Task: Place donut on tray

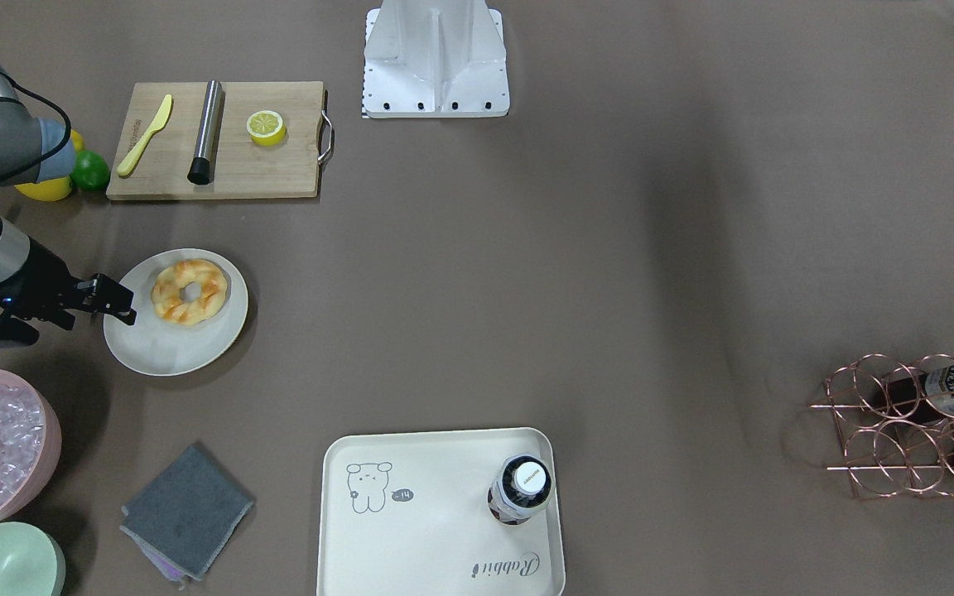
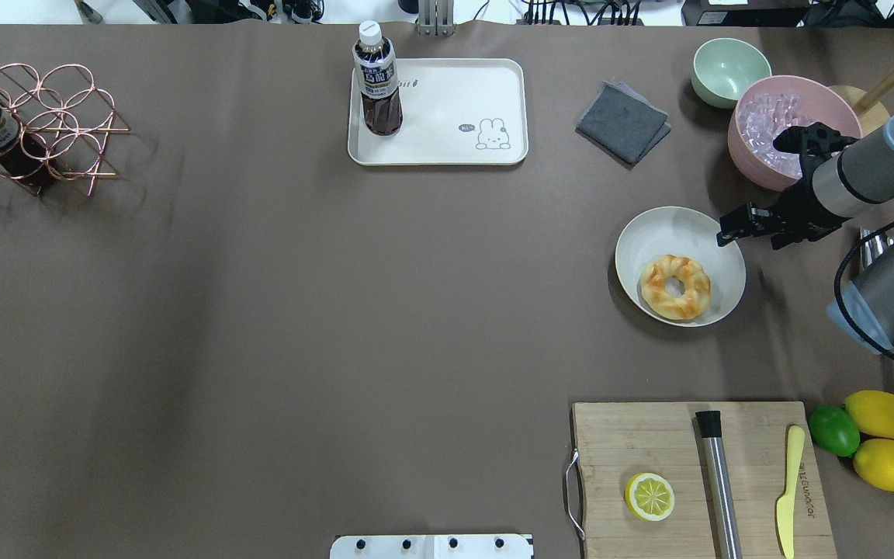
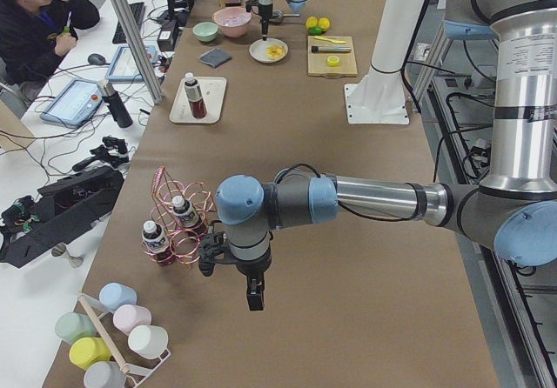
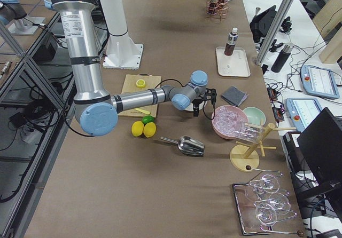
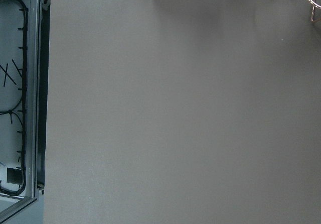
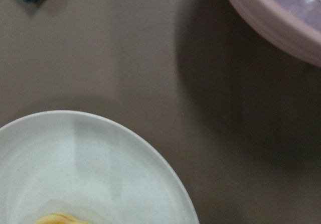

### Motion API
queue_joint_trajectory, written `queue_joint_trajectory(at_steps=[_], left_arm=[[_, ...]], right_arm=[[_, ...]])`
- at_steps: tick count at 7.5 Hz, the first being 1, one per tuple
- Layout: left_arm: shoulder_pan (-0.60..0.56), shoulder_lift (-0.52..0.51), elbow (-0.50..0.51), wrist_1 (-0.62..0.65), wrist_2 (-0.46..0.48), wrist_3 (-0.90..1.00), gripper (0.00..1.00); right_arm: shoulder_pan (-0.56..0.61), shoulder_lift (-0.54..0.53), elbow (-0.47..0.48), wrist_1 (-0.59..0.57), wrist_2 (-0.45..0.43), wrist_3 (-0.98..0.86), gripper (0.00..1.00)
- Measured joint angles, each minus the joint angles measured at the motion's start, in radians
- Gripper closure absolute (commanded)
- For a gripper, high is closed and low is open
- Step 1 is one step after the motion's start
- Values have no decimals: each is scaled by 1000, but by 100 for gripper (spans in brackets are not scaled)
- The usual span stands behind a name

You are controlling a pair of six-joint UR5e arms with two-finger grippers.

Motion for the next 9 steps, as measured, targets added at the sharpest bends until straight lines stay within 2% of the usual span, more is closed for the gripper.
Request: queue_joint_trajectory(at_steps=[5, 6, 7, 8, 9], left_arm=[[-1, -12, 0, 0, 1, -1, 2], [-1, -13, 0, 0, 1, -1, 2], [-1, -14, -1, 0, 1, -1, 2], [-1, -14, -6, 1, 1, -1, 2], [-2, -14, -9, 1, 2, -1, 2]], right_arm=[[-24, -4, 0, 9, -1, 12, 2], [-28, -5, -1, 9, -2, 12, 28], [-31, -6, -3, 9, -2, 12, 75], [-32, -7, -1, 9, -2, 12, 100], [-32, -8, -1, 8, -1, 12, 100]])
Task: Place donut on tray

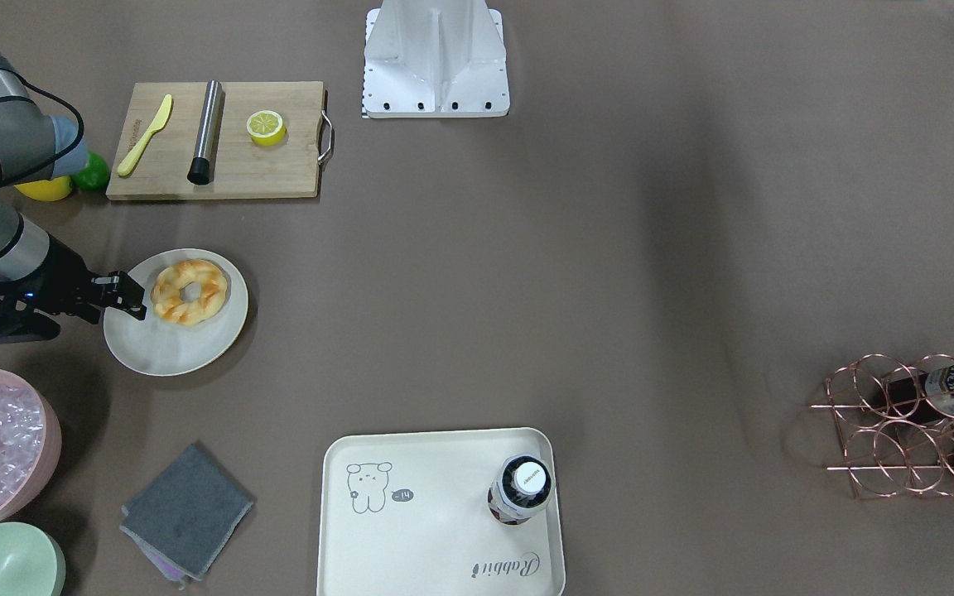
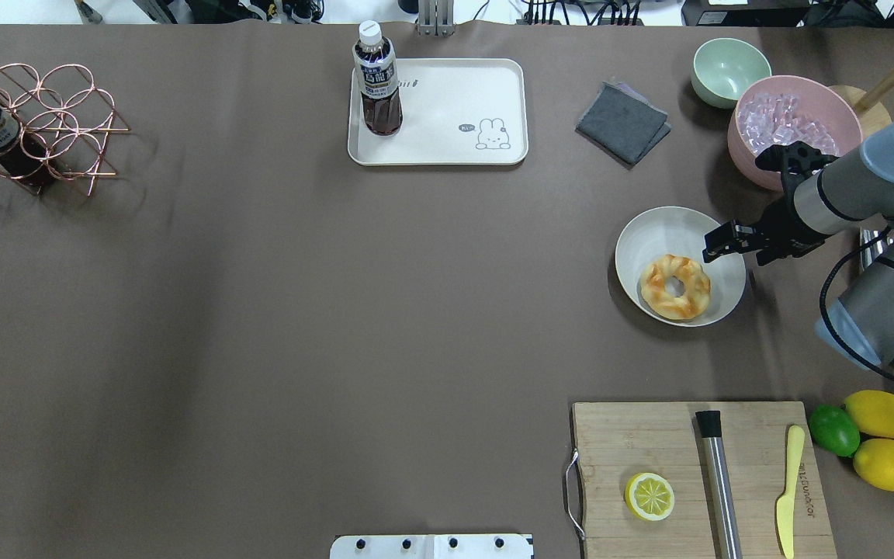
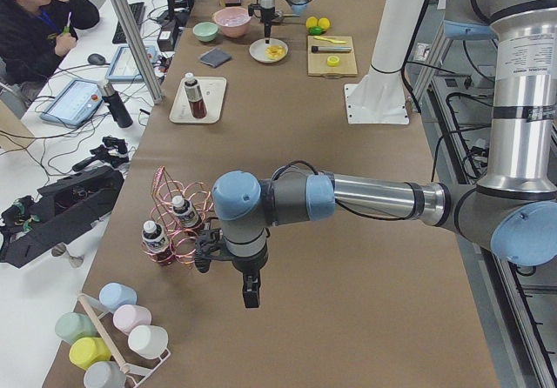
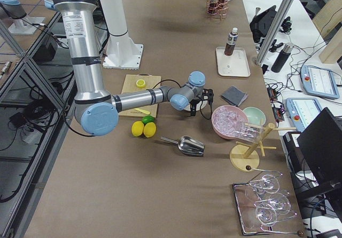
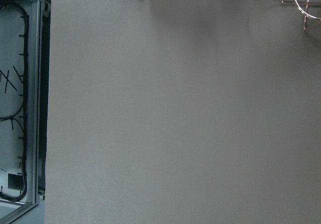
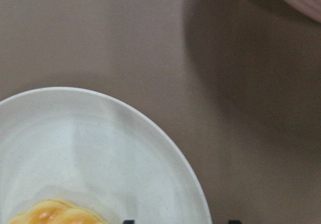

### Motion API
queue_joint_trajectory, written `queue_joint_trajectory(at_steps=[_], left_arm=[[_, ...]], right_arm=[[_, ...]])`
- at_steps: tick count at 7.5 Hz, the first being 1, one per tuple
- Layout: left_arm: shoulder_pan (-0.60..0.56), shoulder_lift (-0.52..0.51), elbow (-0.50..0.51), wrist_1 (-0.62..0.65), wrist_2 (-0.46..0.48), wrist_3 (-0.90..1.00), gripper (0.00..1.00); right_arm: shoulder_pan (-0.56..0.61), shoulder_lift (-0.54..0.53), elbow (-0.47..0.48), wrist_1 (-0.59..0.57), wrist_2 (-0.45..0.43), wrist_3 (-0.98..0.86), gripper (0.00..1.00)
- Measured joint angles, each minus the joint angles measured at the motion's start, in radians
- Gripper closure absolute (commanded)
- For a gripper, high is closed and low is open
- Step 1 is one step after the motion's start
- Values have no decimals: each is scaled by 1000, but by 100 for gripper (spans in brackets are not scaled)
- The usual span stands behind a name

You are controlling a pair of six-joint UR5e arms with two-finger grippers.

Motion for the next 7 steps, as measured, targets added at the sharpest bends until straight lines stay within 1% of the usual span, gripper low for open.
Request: queue_joint_trajectory(at_steps=[5, 7], left_arm=[[0, 0, -3, 0, 0, 0, 2], [0, -2, -3, 0, 0, 0, 2]], right_arm=[[0, -3, 3, 8, 16, -8, 100], [6, -2, 4, 27, 71, -7, 100]])
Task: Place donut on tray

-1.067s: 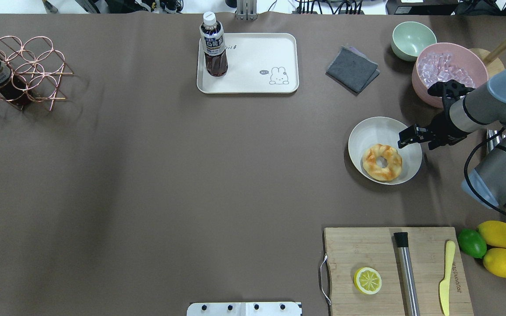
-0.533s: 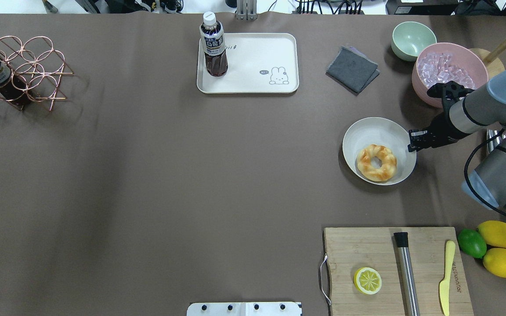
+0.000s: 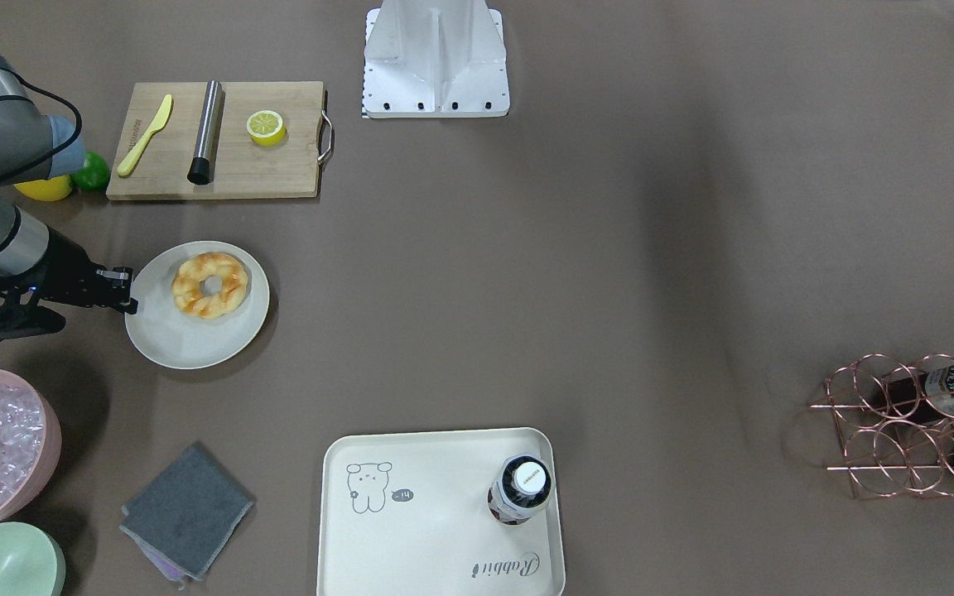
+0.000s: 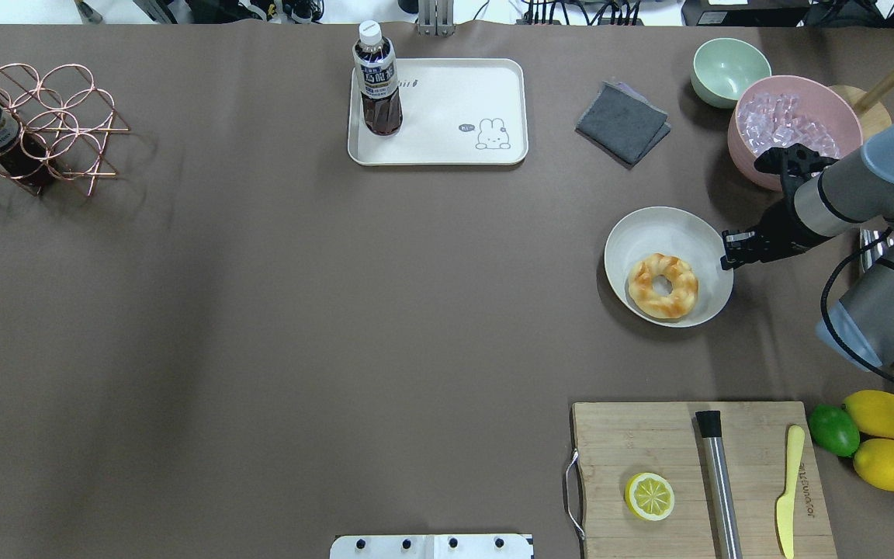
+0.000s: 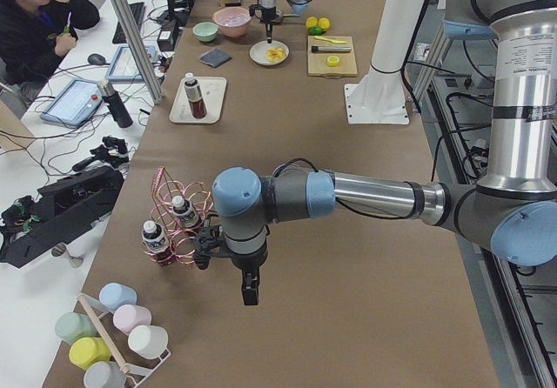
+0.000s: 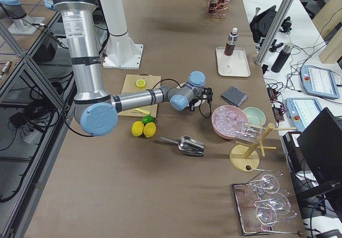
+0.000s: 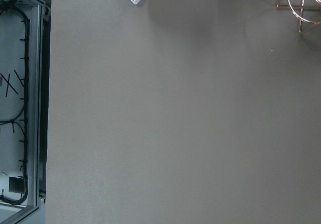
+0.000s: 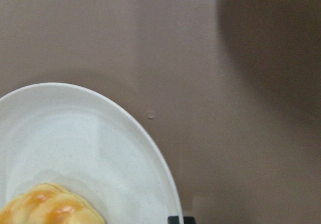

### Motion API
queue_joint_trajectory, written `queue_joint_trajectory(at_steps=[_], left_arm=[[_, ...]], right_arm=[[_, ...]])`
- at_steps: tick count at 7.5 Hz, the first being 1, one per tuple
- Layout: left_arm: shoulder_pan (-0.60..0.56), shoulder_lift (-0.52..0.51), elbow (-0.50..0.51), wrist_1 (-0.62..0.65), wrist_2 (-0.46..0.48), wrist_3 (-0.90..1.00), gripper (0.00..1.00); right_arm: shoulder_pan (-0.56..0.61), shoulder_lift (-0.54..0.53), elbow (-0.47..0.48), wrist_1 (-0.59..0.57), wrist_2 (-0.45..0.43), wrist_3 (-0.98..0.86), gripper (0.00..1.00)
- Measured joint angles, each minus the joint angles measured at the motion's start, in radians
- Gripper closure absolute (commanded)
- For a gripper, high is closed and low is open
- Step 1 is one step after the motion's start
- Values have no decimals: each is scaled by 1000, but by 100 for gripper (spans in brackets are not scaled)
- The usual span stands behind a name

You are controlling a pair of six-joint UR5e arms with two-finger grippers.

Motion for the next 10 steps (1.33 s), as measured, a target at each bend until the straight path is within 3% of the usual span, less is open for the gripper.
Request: queue_joint_trajectory(at_steps=[5, 8, 10], left_arm=[[-1, 2, 0, 0, 0, -1, 2], [0, 3, 1, 1, 0, -1, 2], [0, 1, 2, 1, 0, -2, 2]], right_arm=[[27, 54, 16, 2, 87, 9, 100], [29, 148, 3, -2, 85, 72, 100], [37, 271, -85, -5, 82, 146, 100]])
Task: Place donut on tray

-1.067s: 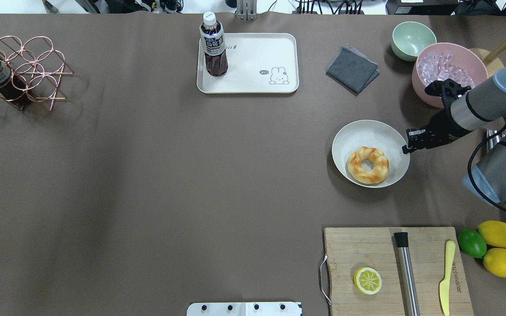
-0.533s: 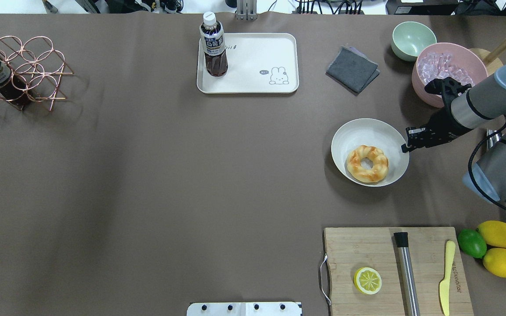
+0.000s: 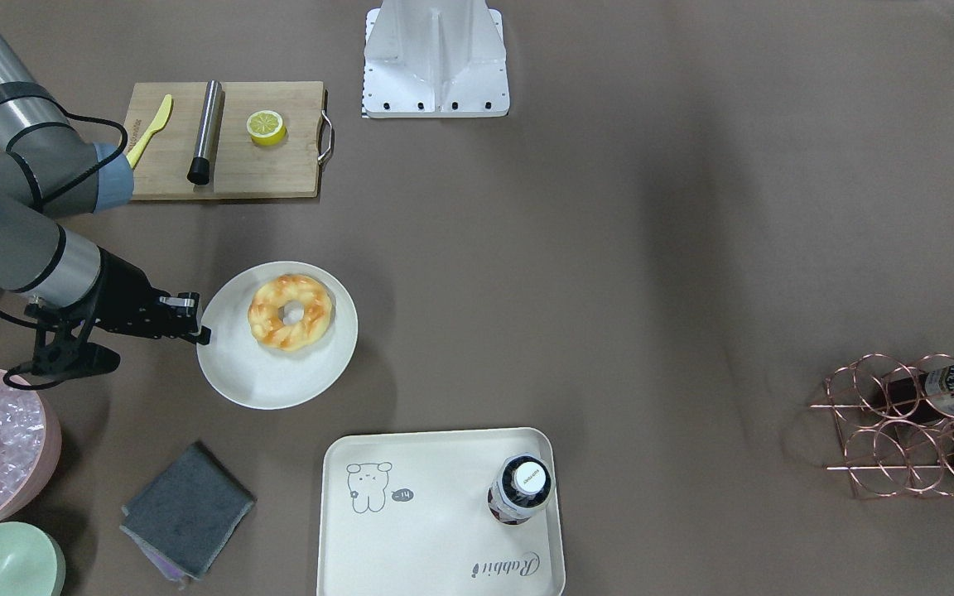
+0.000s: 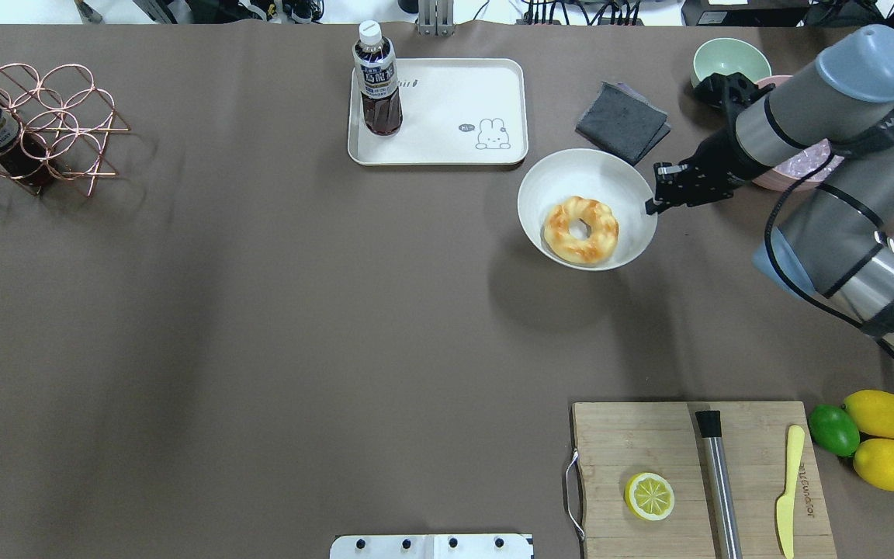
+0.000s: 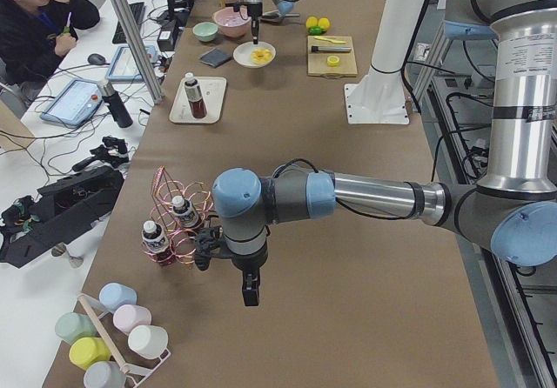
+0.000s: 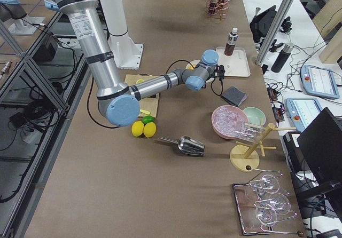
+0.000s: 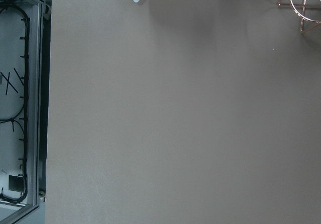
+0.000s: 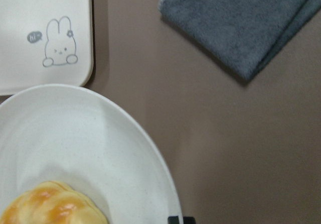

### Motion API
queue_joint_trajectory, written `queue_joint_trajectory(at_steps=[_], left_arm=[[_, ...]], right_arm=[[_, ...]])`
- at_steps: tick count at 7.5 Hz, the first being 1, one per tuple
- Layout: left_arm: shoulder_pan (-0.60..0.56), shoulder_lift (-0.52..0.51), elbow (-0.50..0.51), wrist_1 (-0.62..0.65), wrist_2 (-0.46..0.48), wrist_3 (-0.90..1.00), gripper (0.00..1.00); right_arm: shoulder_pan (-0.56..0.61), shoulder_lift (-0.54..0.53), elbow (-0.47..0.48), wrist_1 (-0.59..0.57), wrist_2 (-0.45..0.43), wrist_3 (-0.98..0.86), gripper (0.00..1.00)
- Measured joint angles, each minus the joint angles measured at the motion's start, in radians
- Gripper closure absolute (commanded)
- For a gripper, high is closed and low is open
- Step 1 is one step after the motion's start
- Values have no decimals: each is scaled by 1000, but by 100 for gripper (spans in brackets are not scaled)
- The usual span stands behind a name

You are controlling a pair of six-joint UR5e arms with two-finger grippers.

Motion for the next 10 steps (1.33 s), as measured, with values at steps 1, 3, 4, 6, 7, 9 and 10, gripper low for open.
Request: queue_joint_trajectory(at_steps=[1, 3, 4, 6, 7, 9, 10], left_arm=[[0, -1, 0, 0, 0, -1, 2], [0, -1, 0, 0, 0, -2, 2], [0, 0, 0, 0, 0, -3, 2], [0, 0, 0, 0, 0, -3, 2], [0, 0, 0, 0, 0, -2, 2], [0, 0, 1, 0, 0, -2, 2], [0, 0, 1, 0, 0, -1, 2]], right_arm=[[9, 77, -78, 0, -1, 18, 100], [27, 223, -241, -3, -7, 27, 100], [28, 292, -312, -9, -20, 29, 100], [9, 418, -442, -41, -71, 32, 100], [-9, 478, -516, -45, -114, 33, 100], [-30, 568, -648, -26, -174, 36, 100], [-33, 590, -693, -3, -186, 38, 100]])
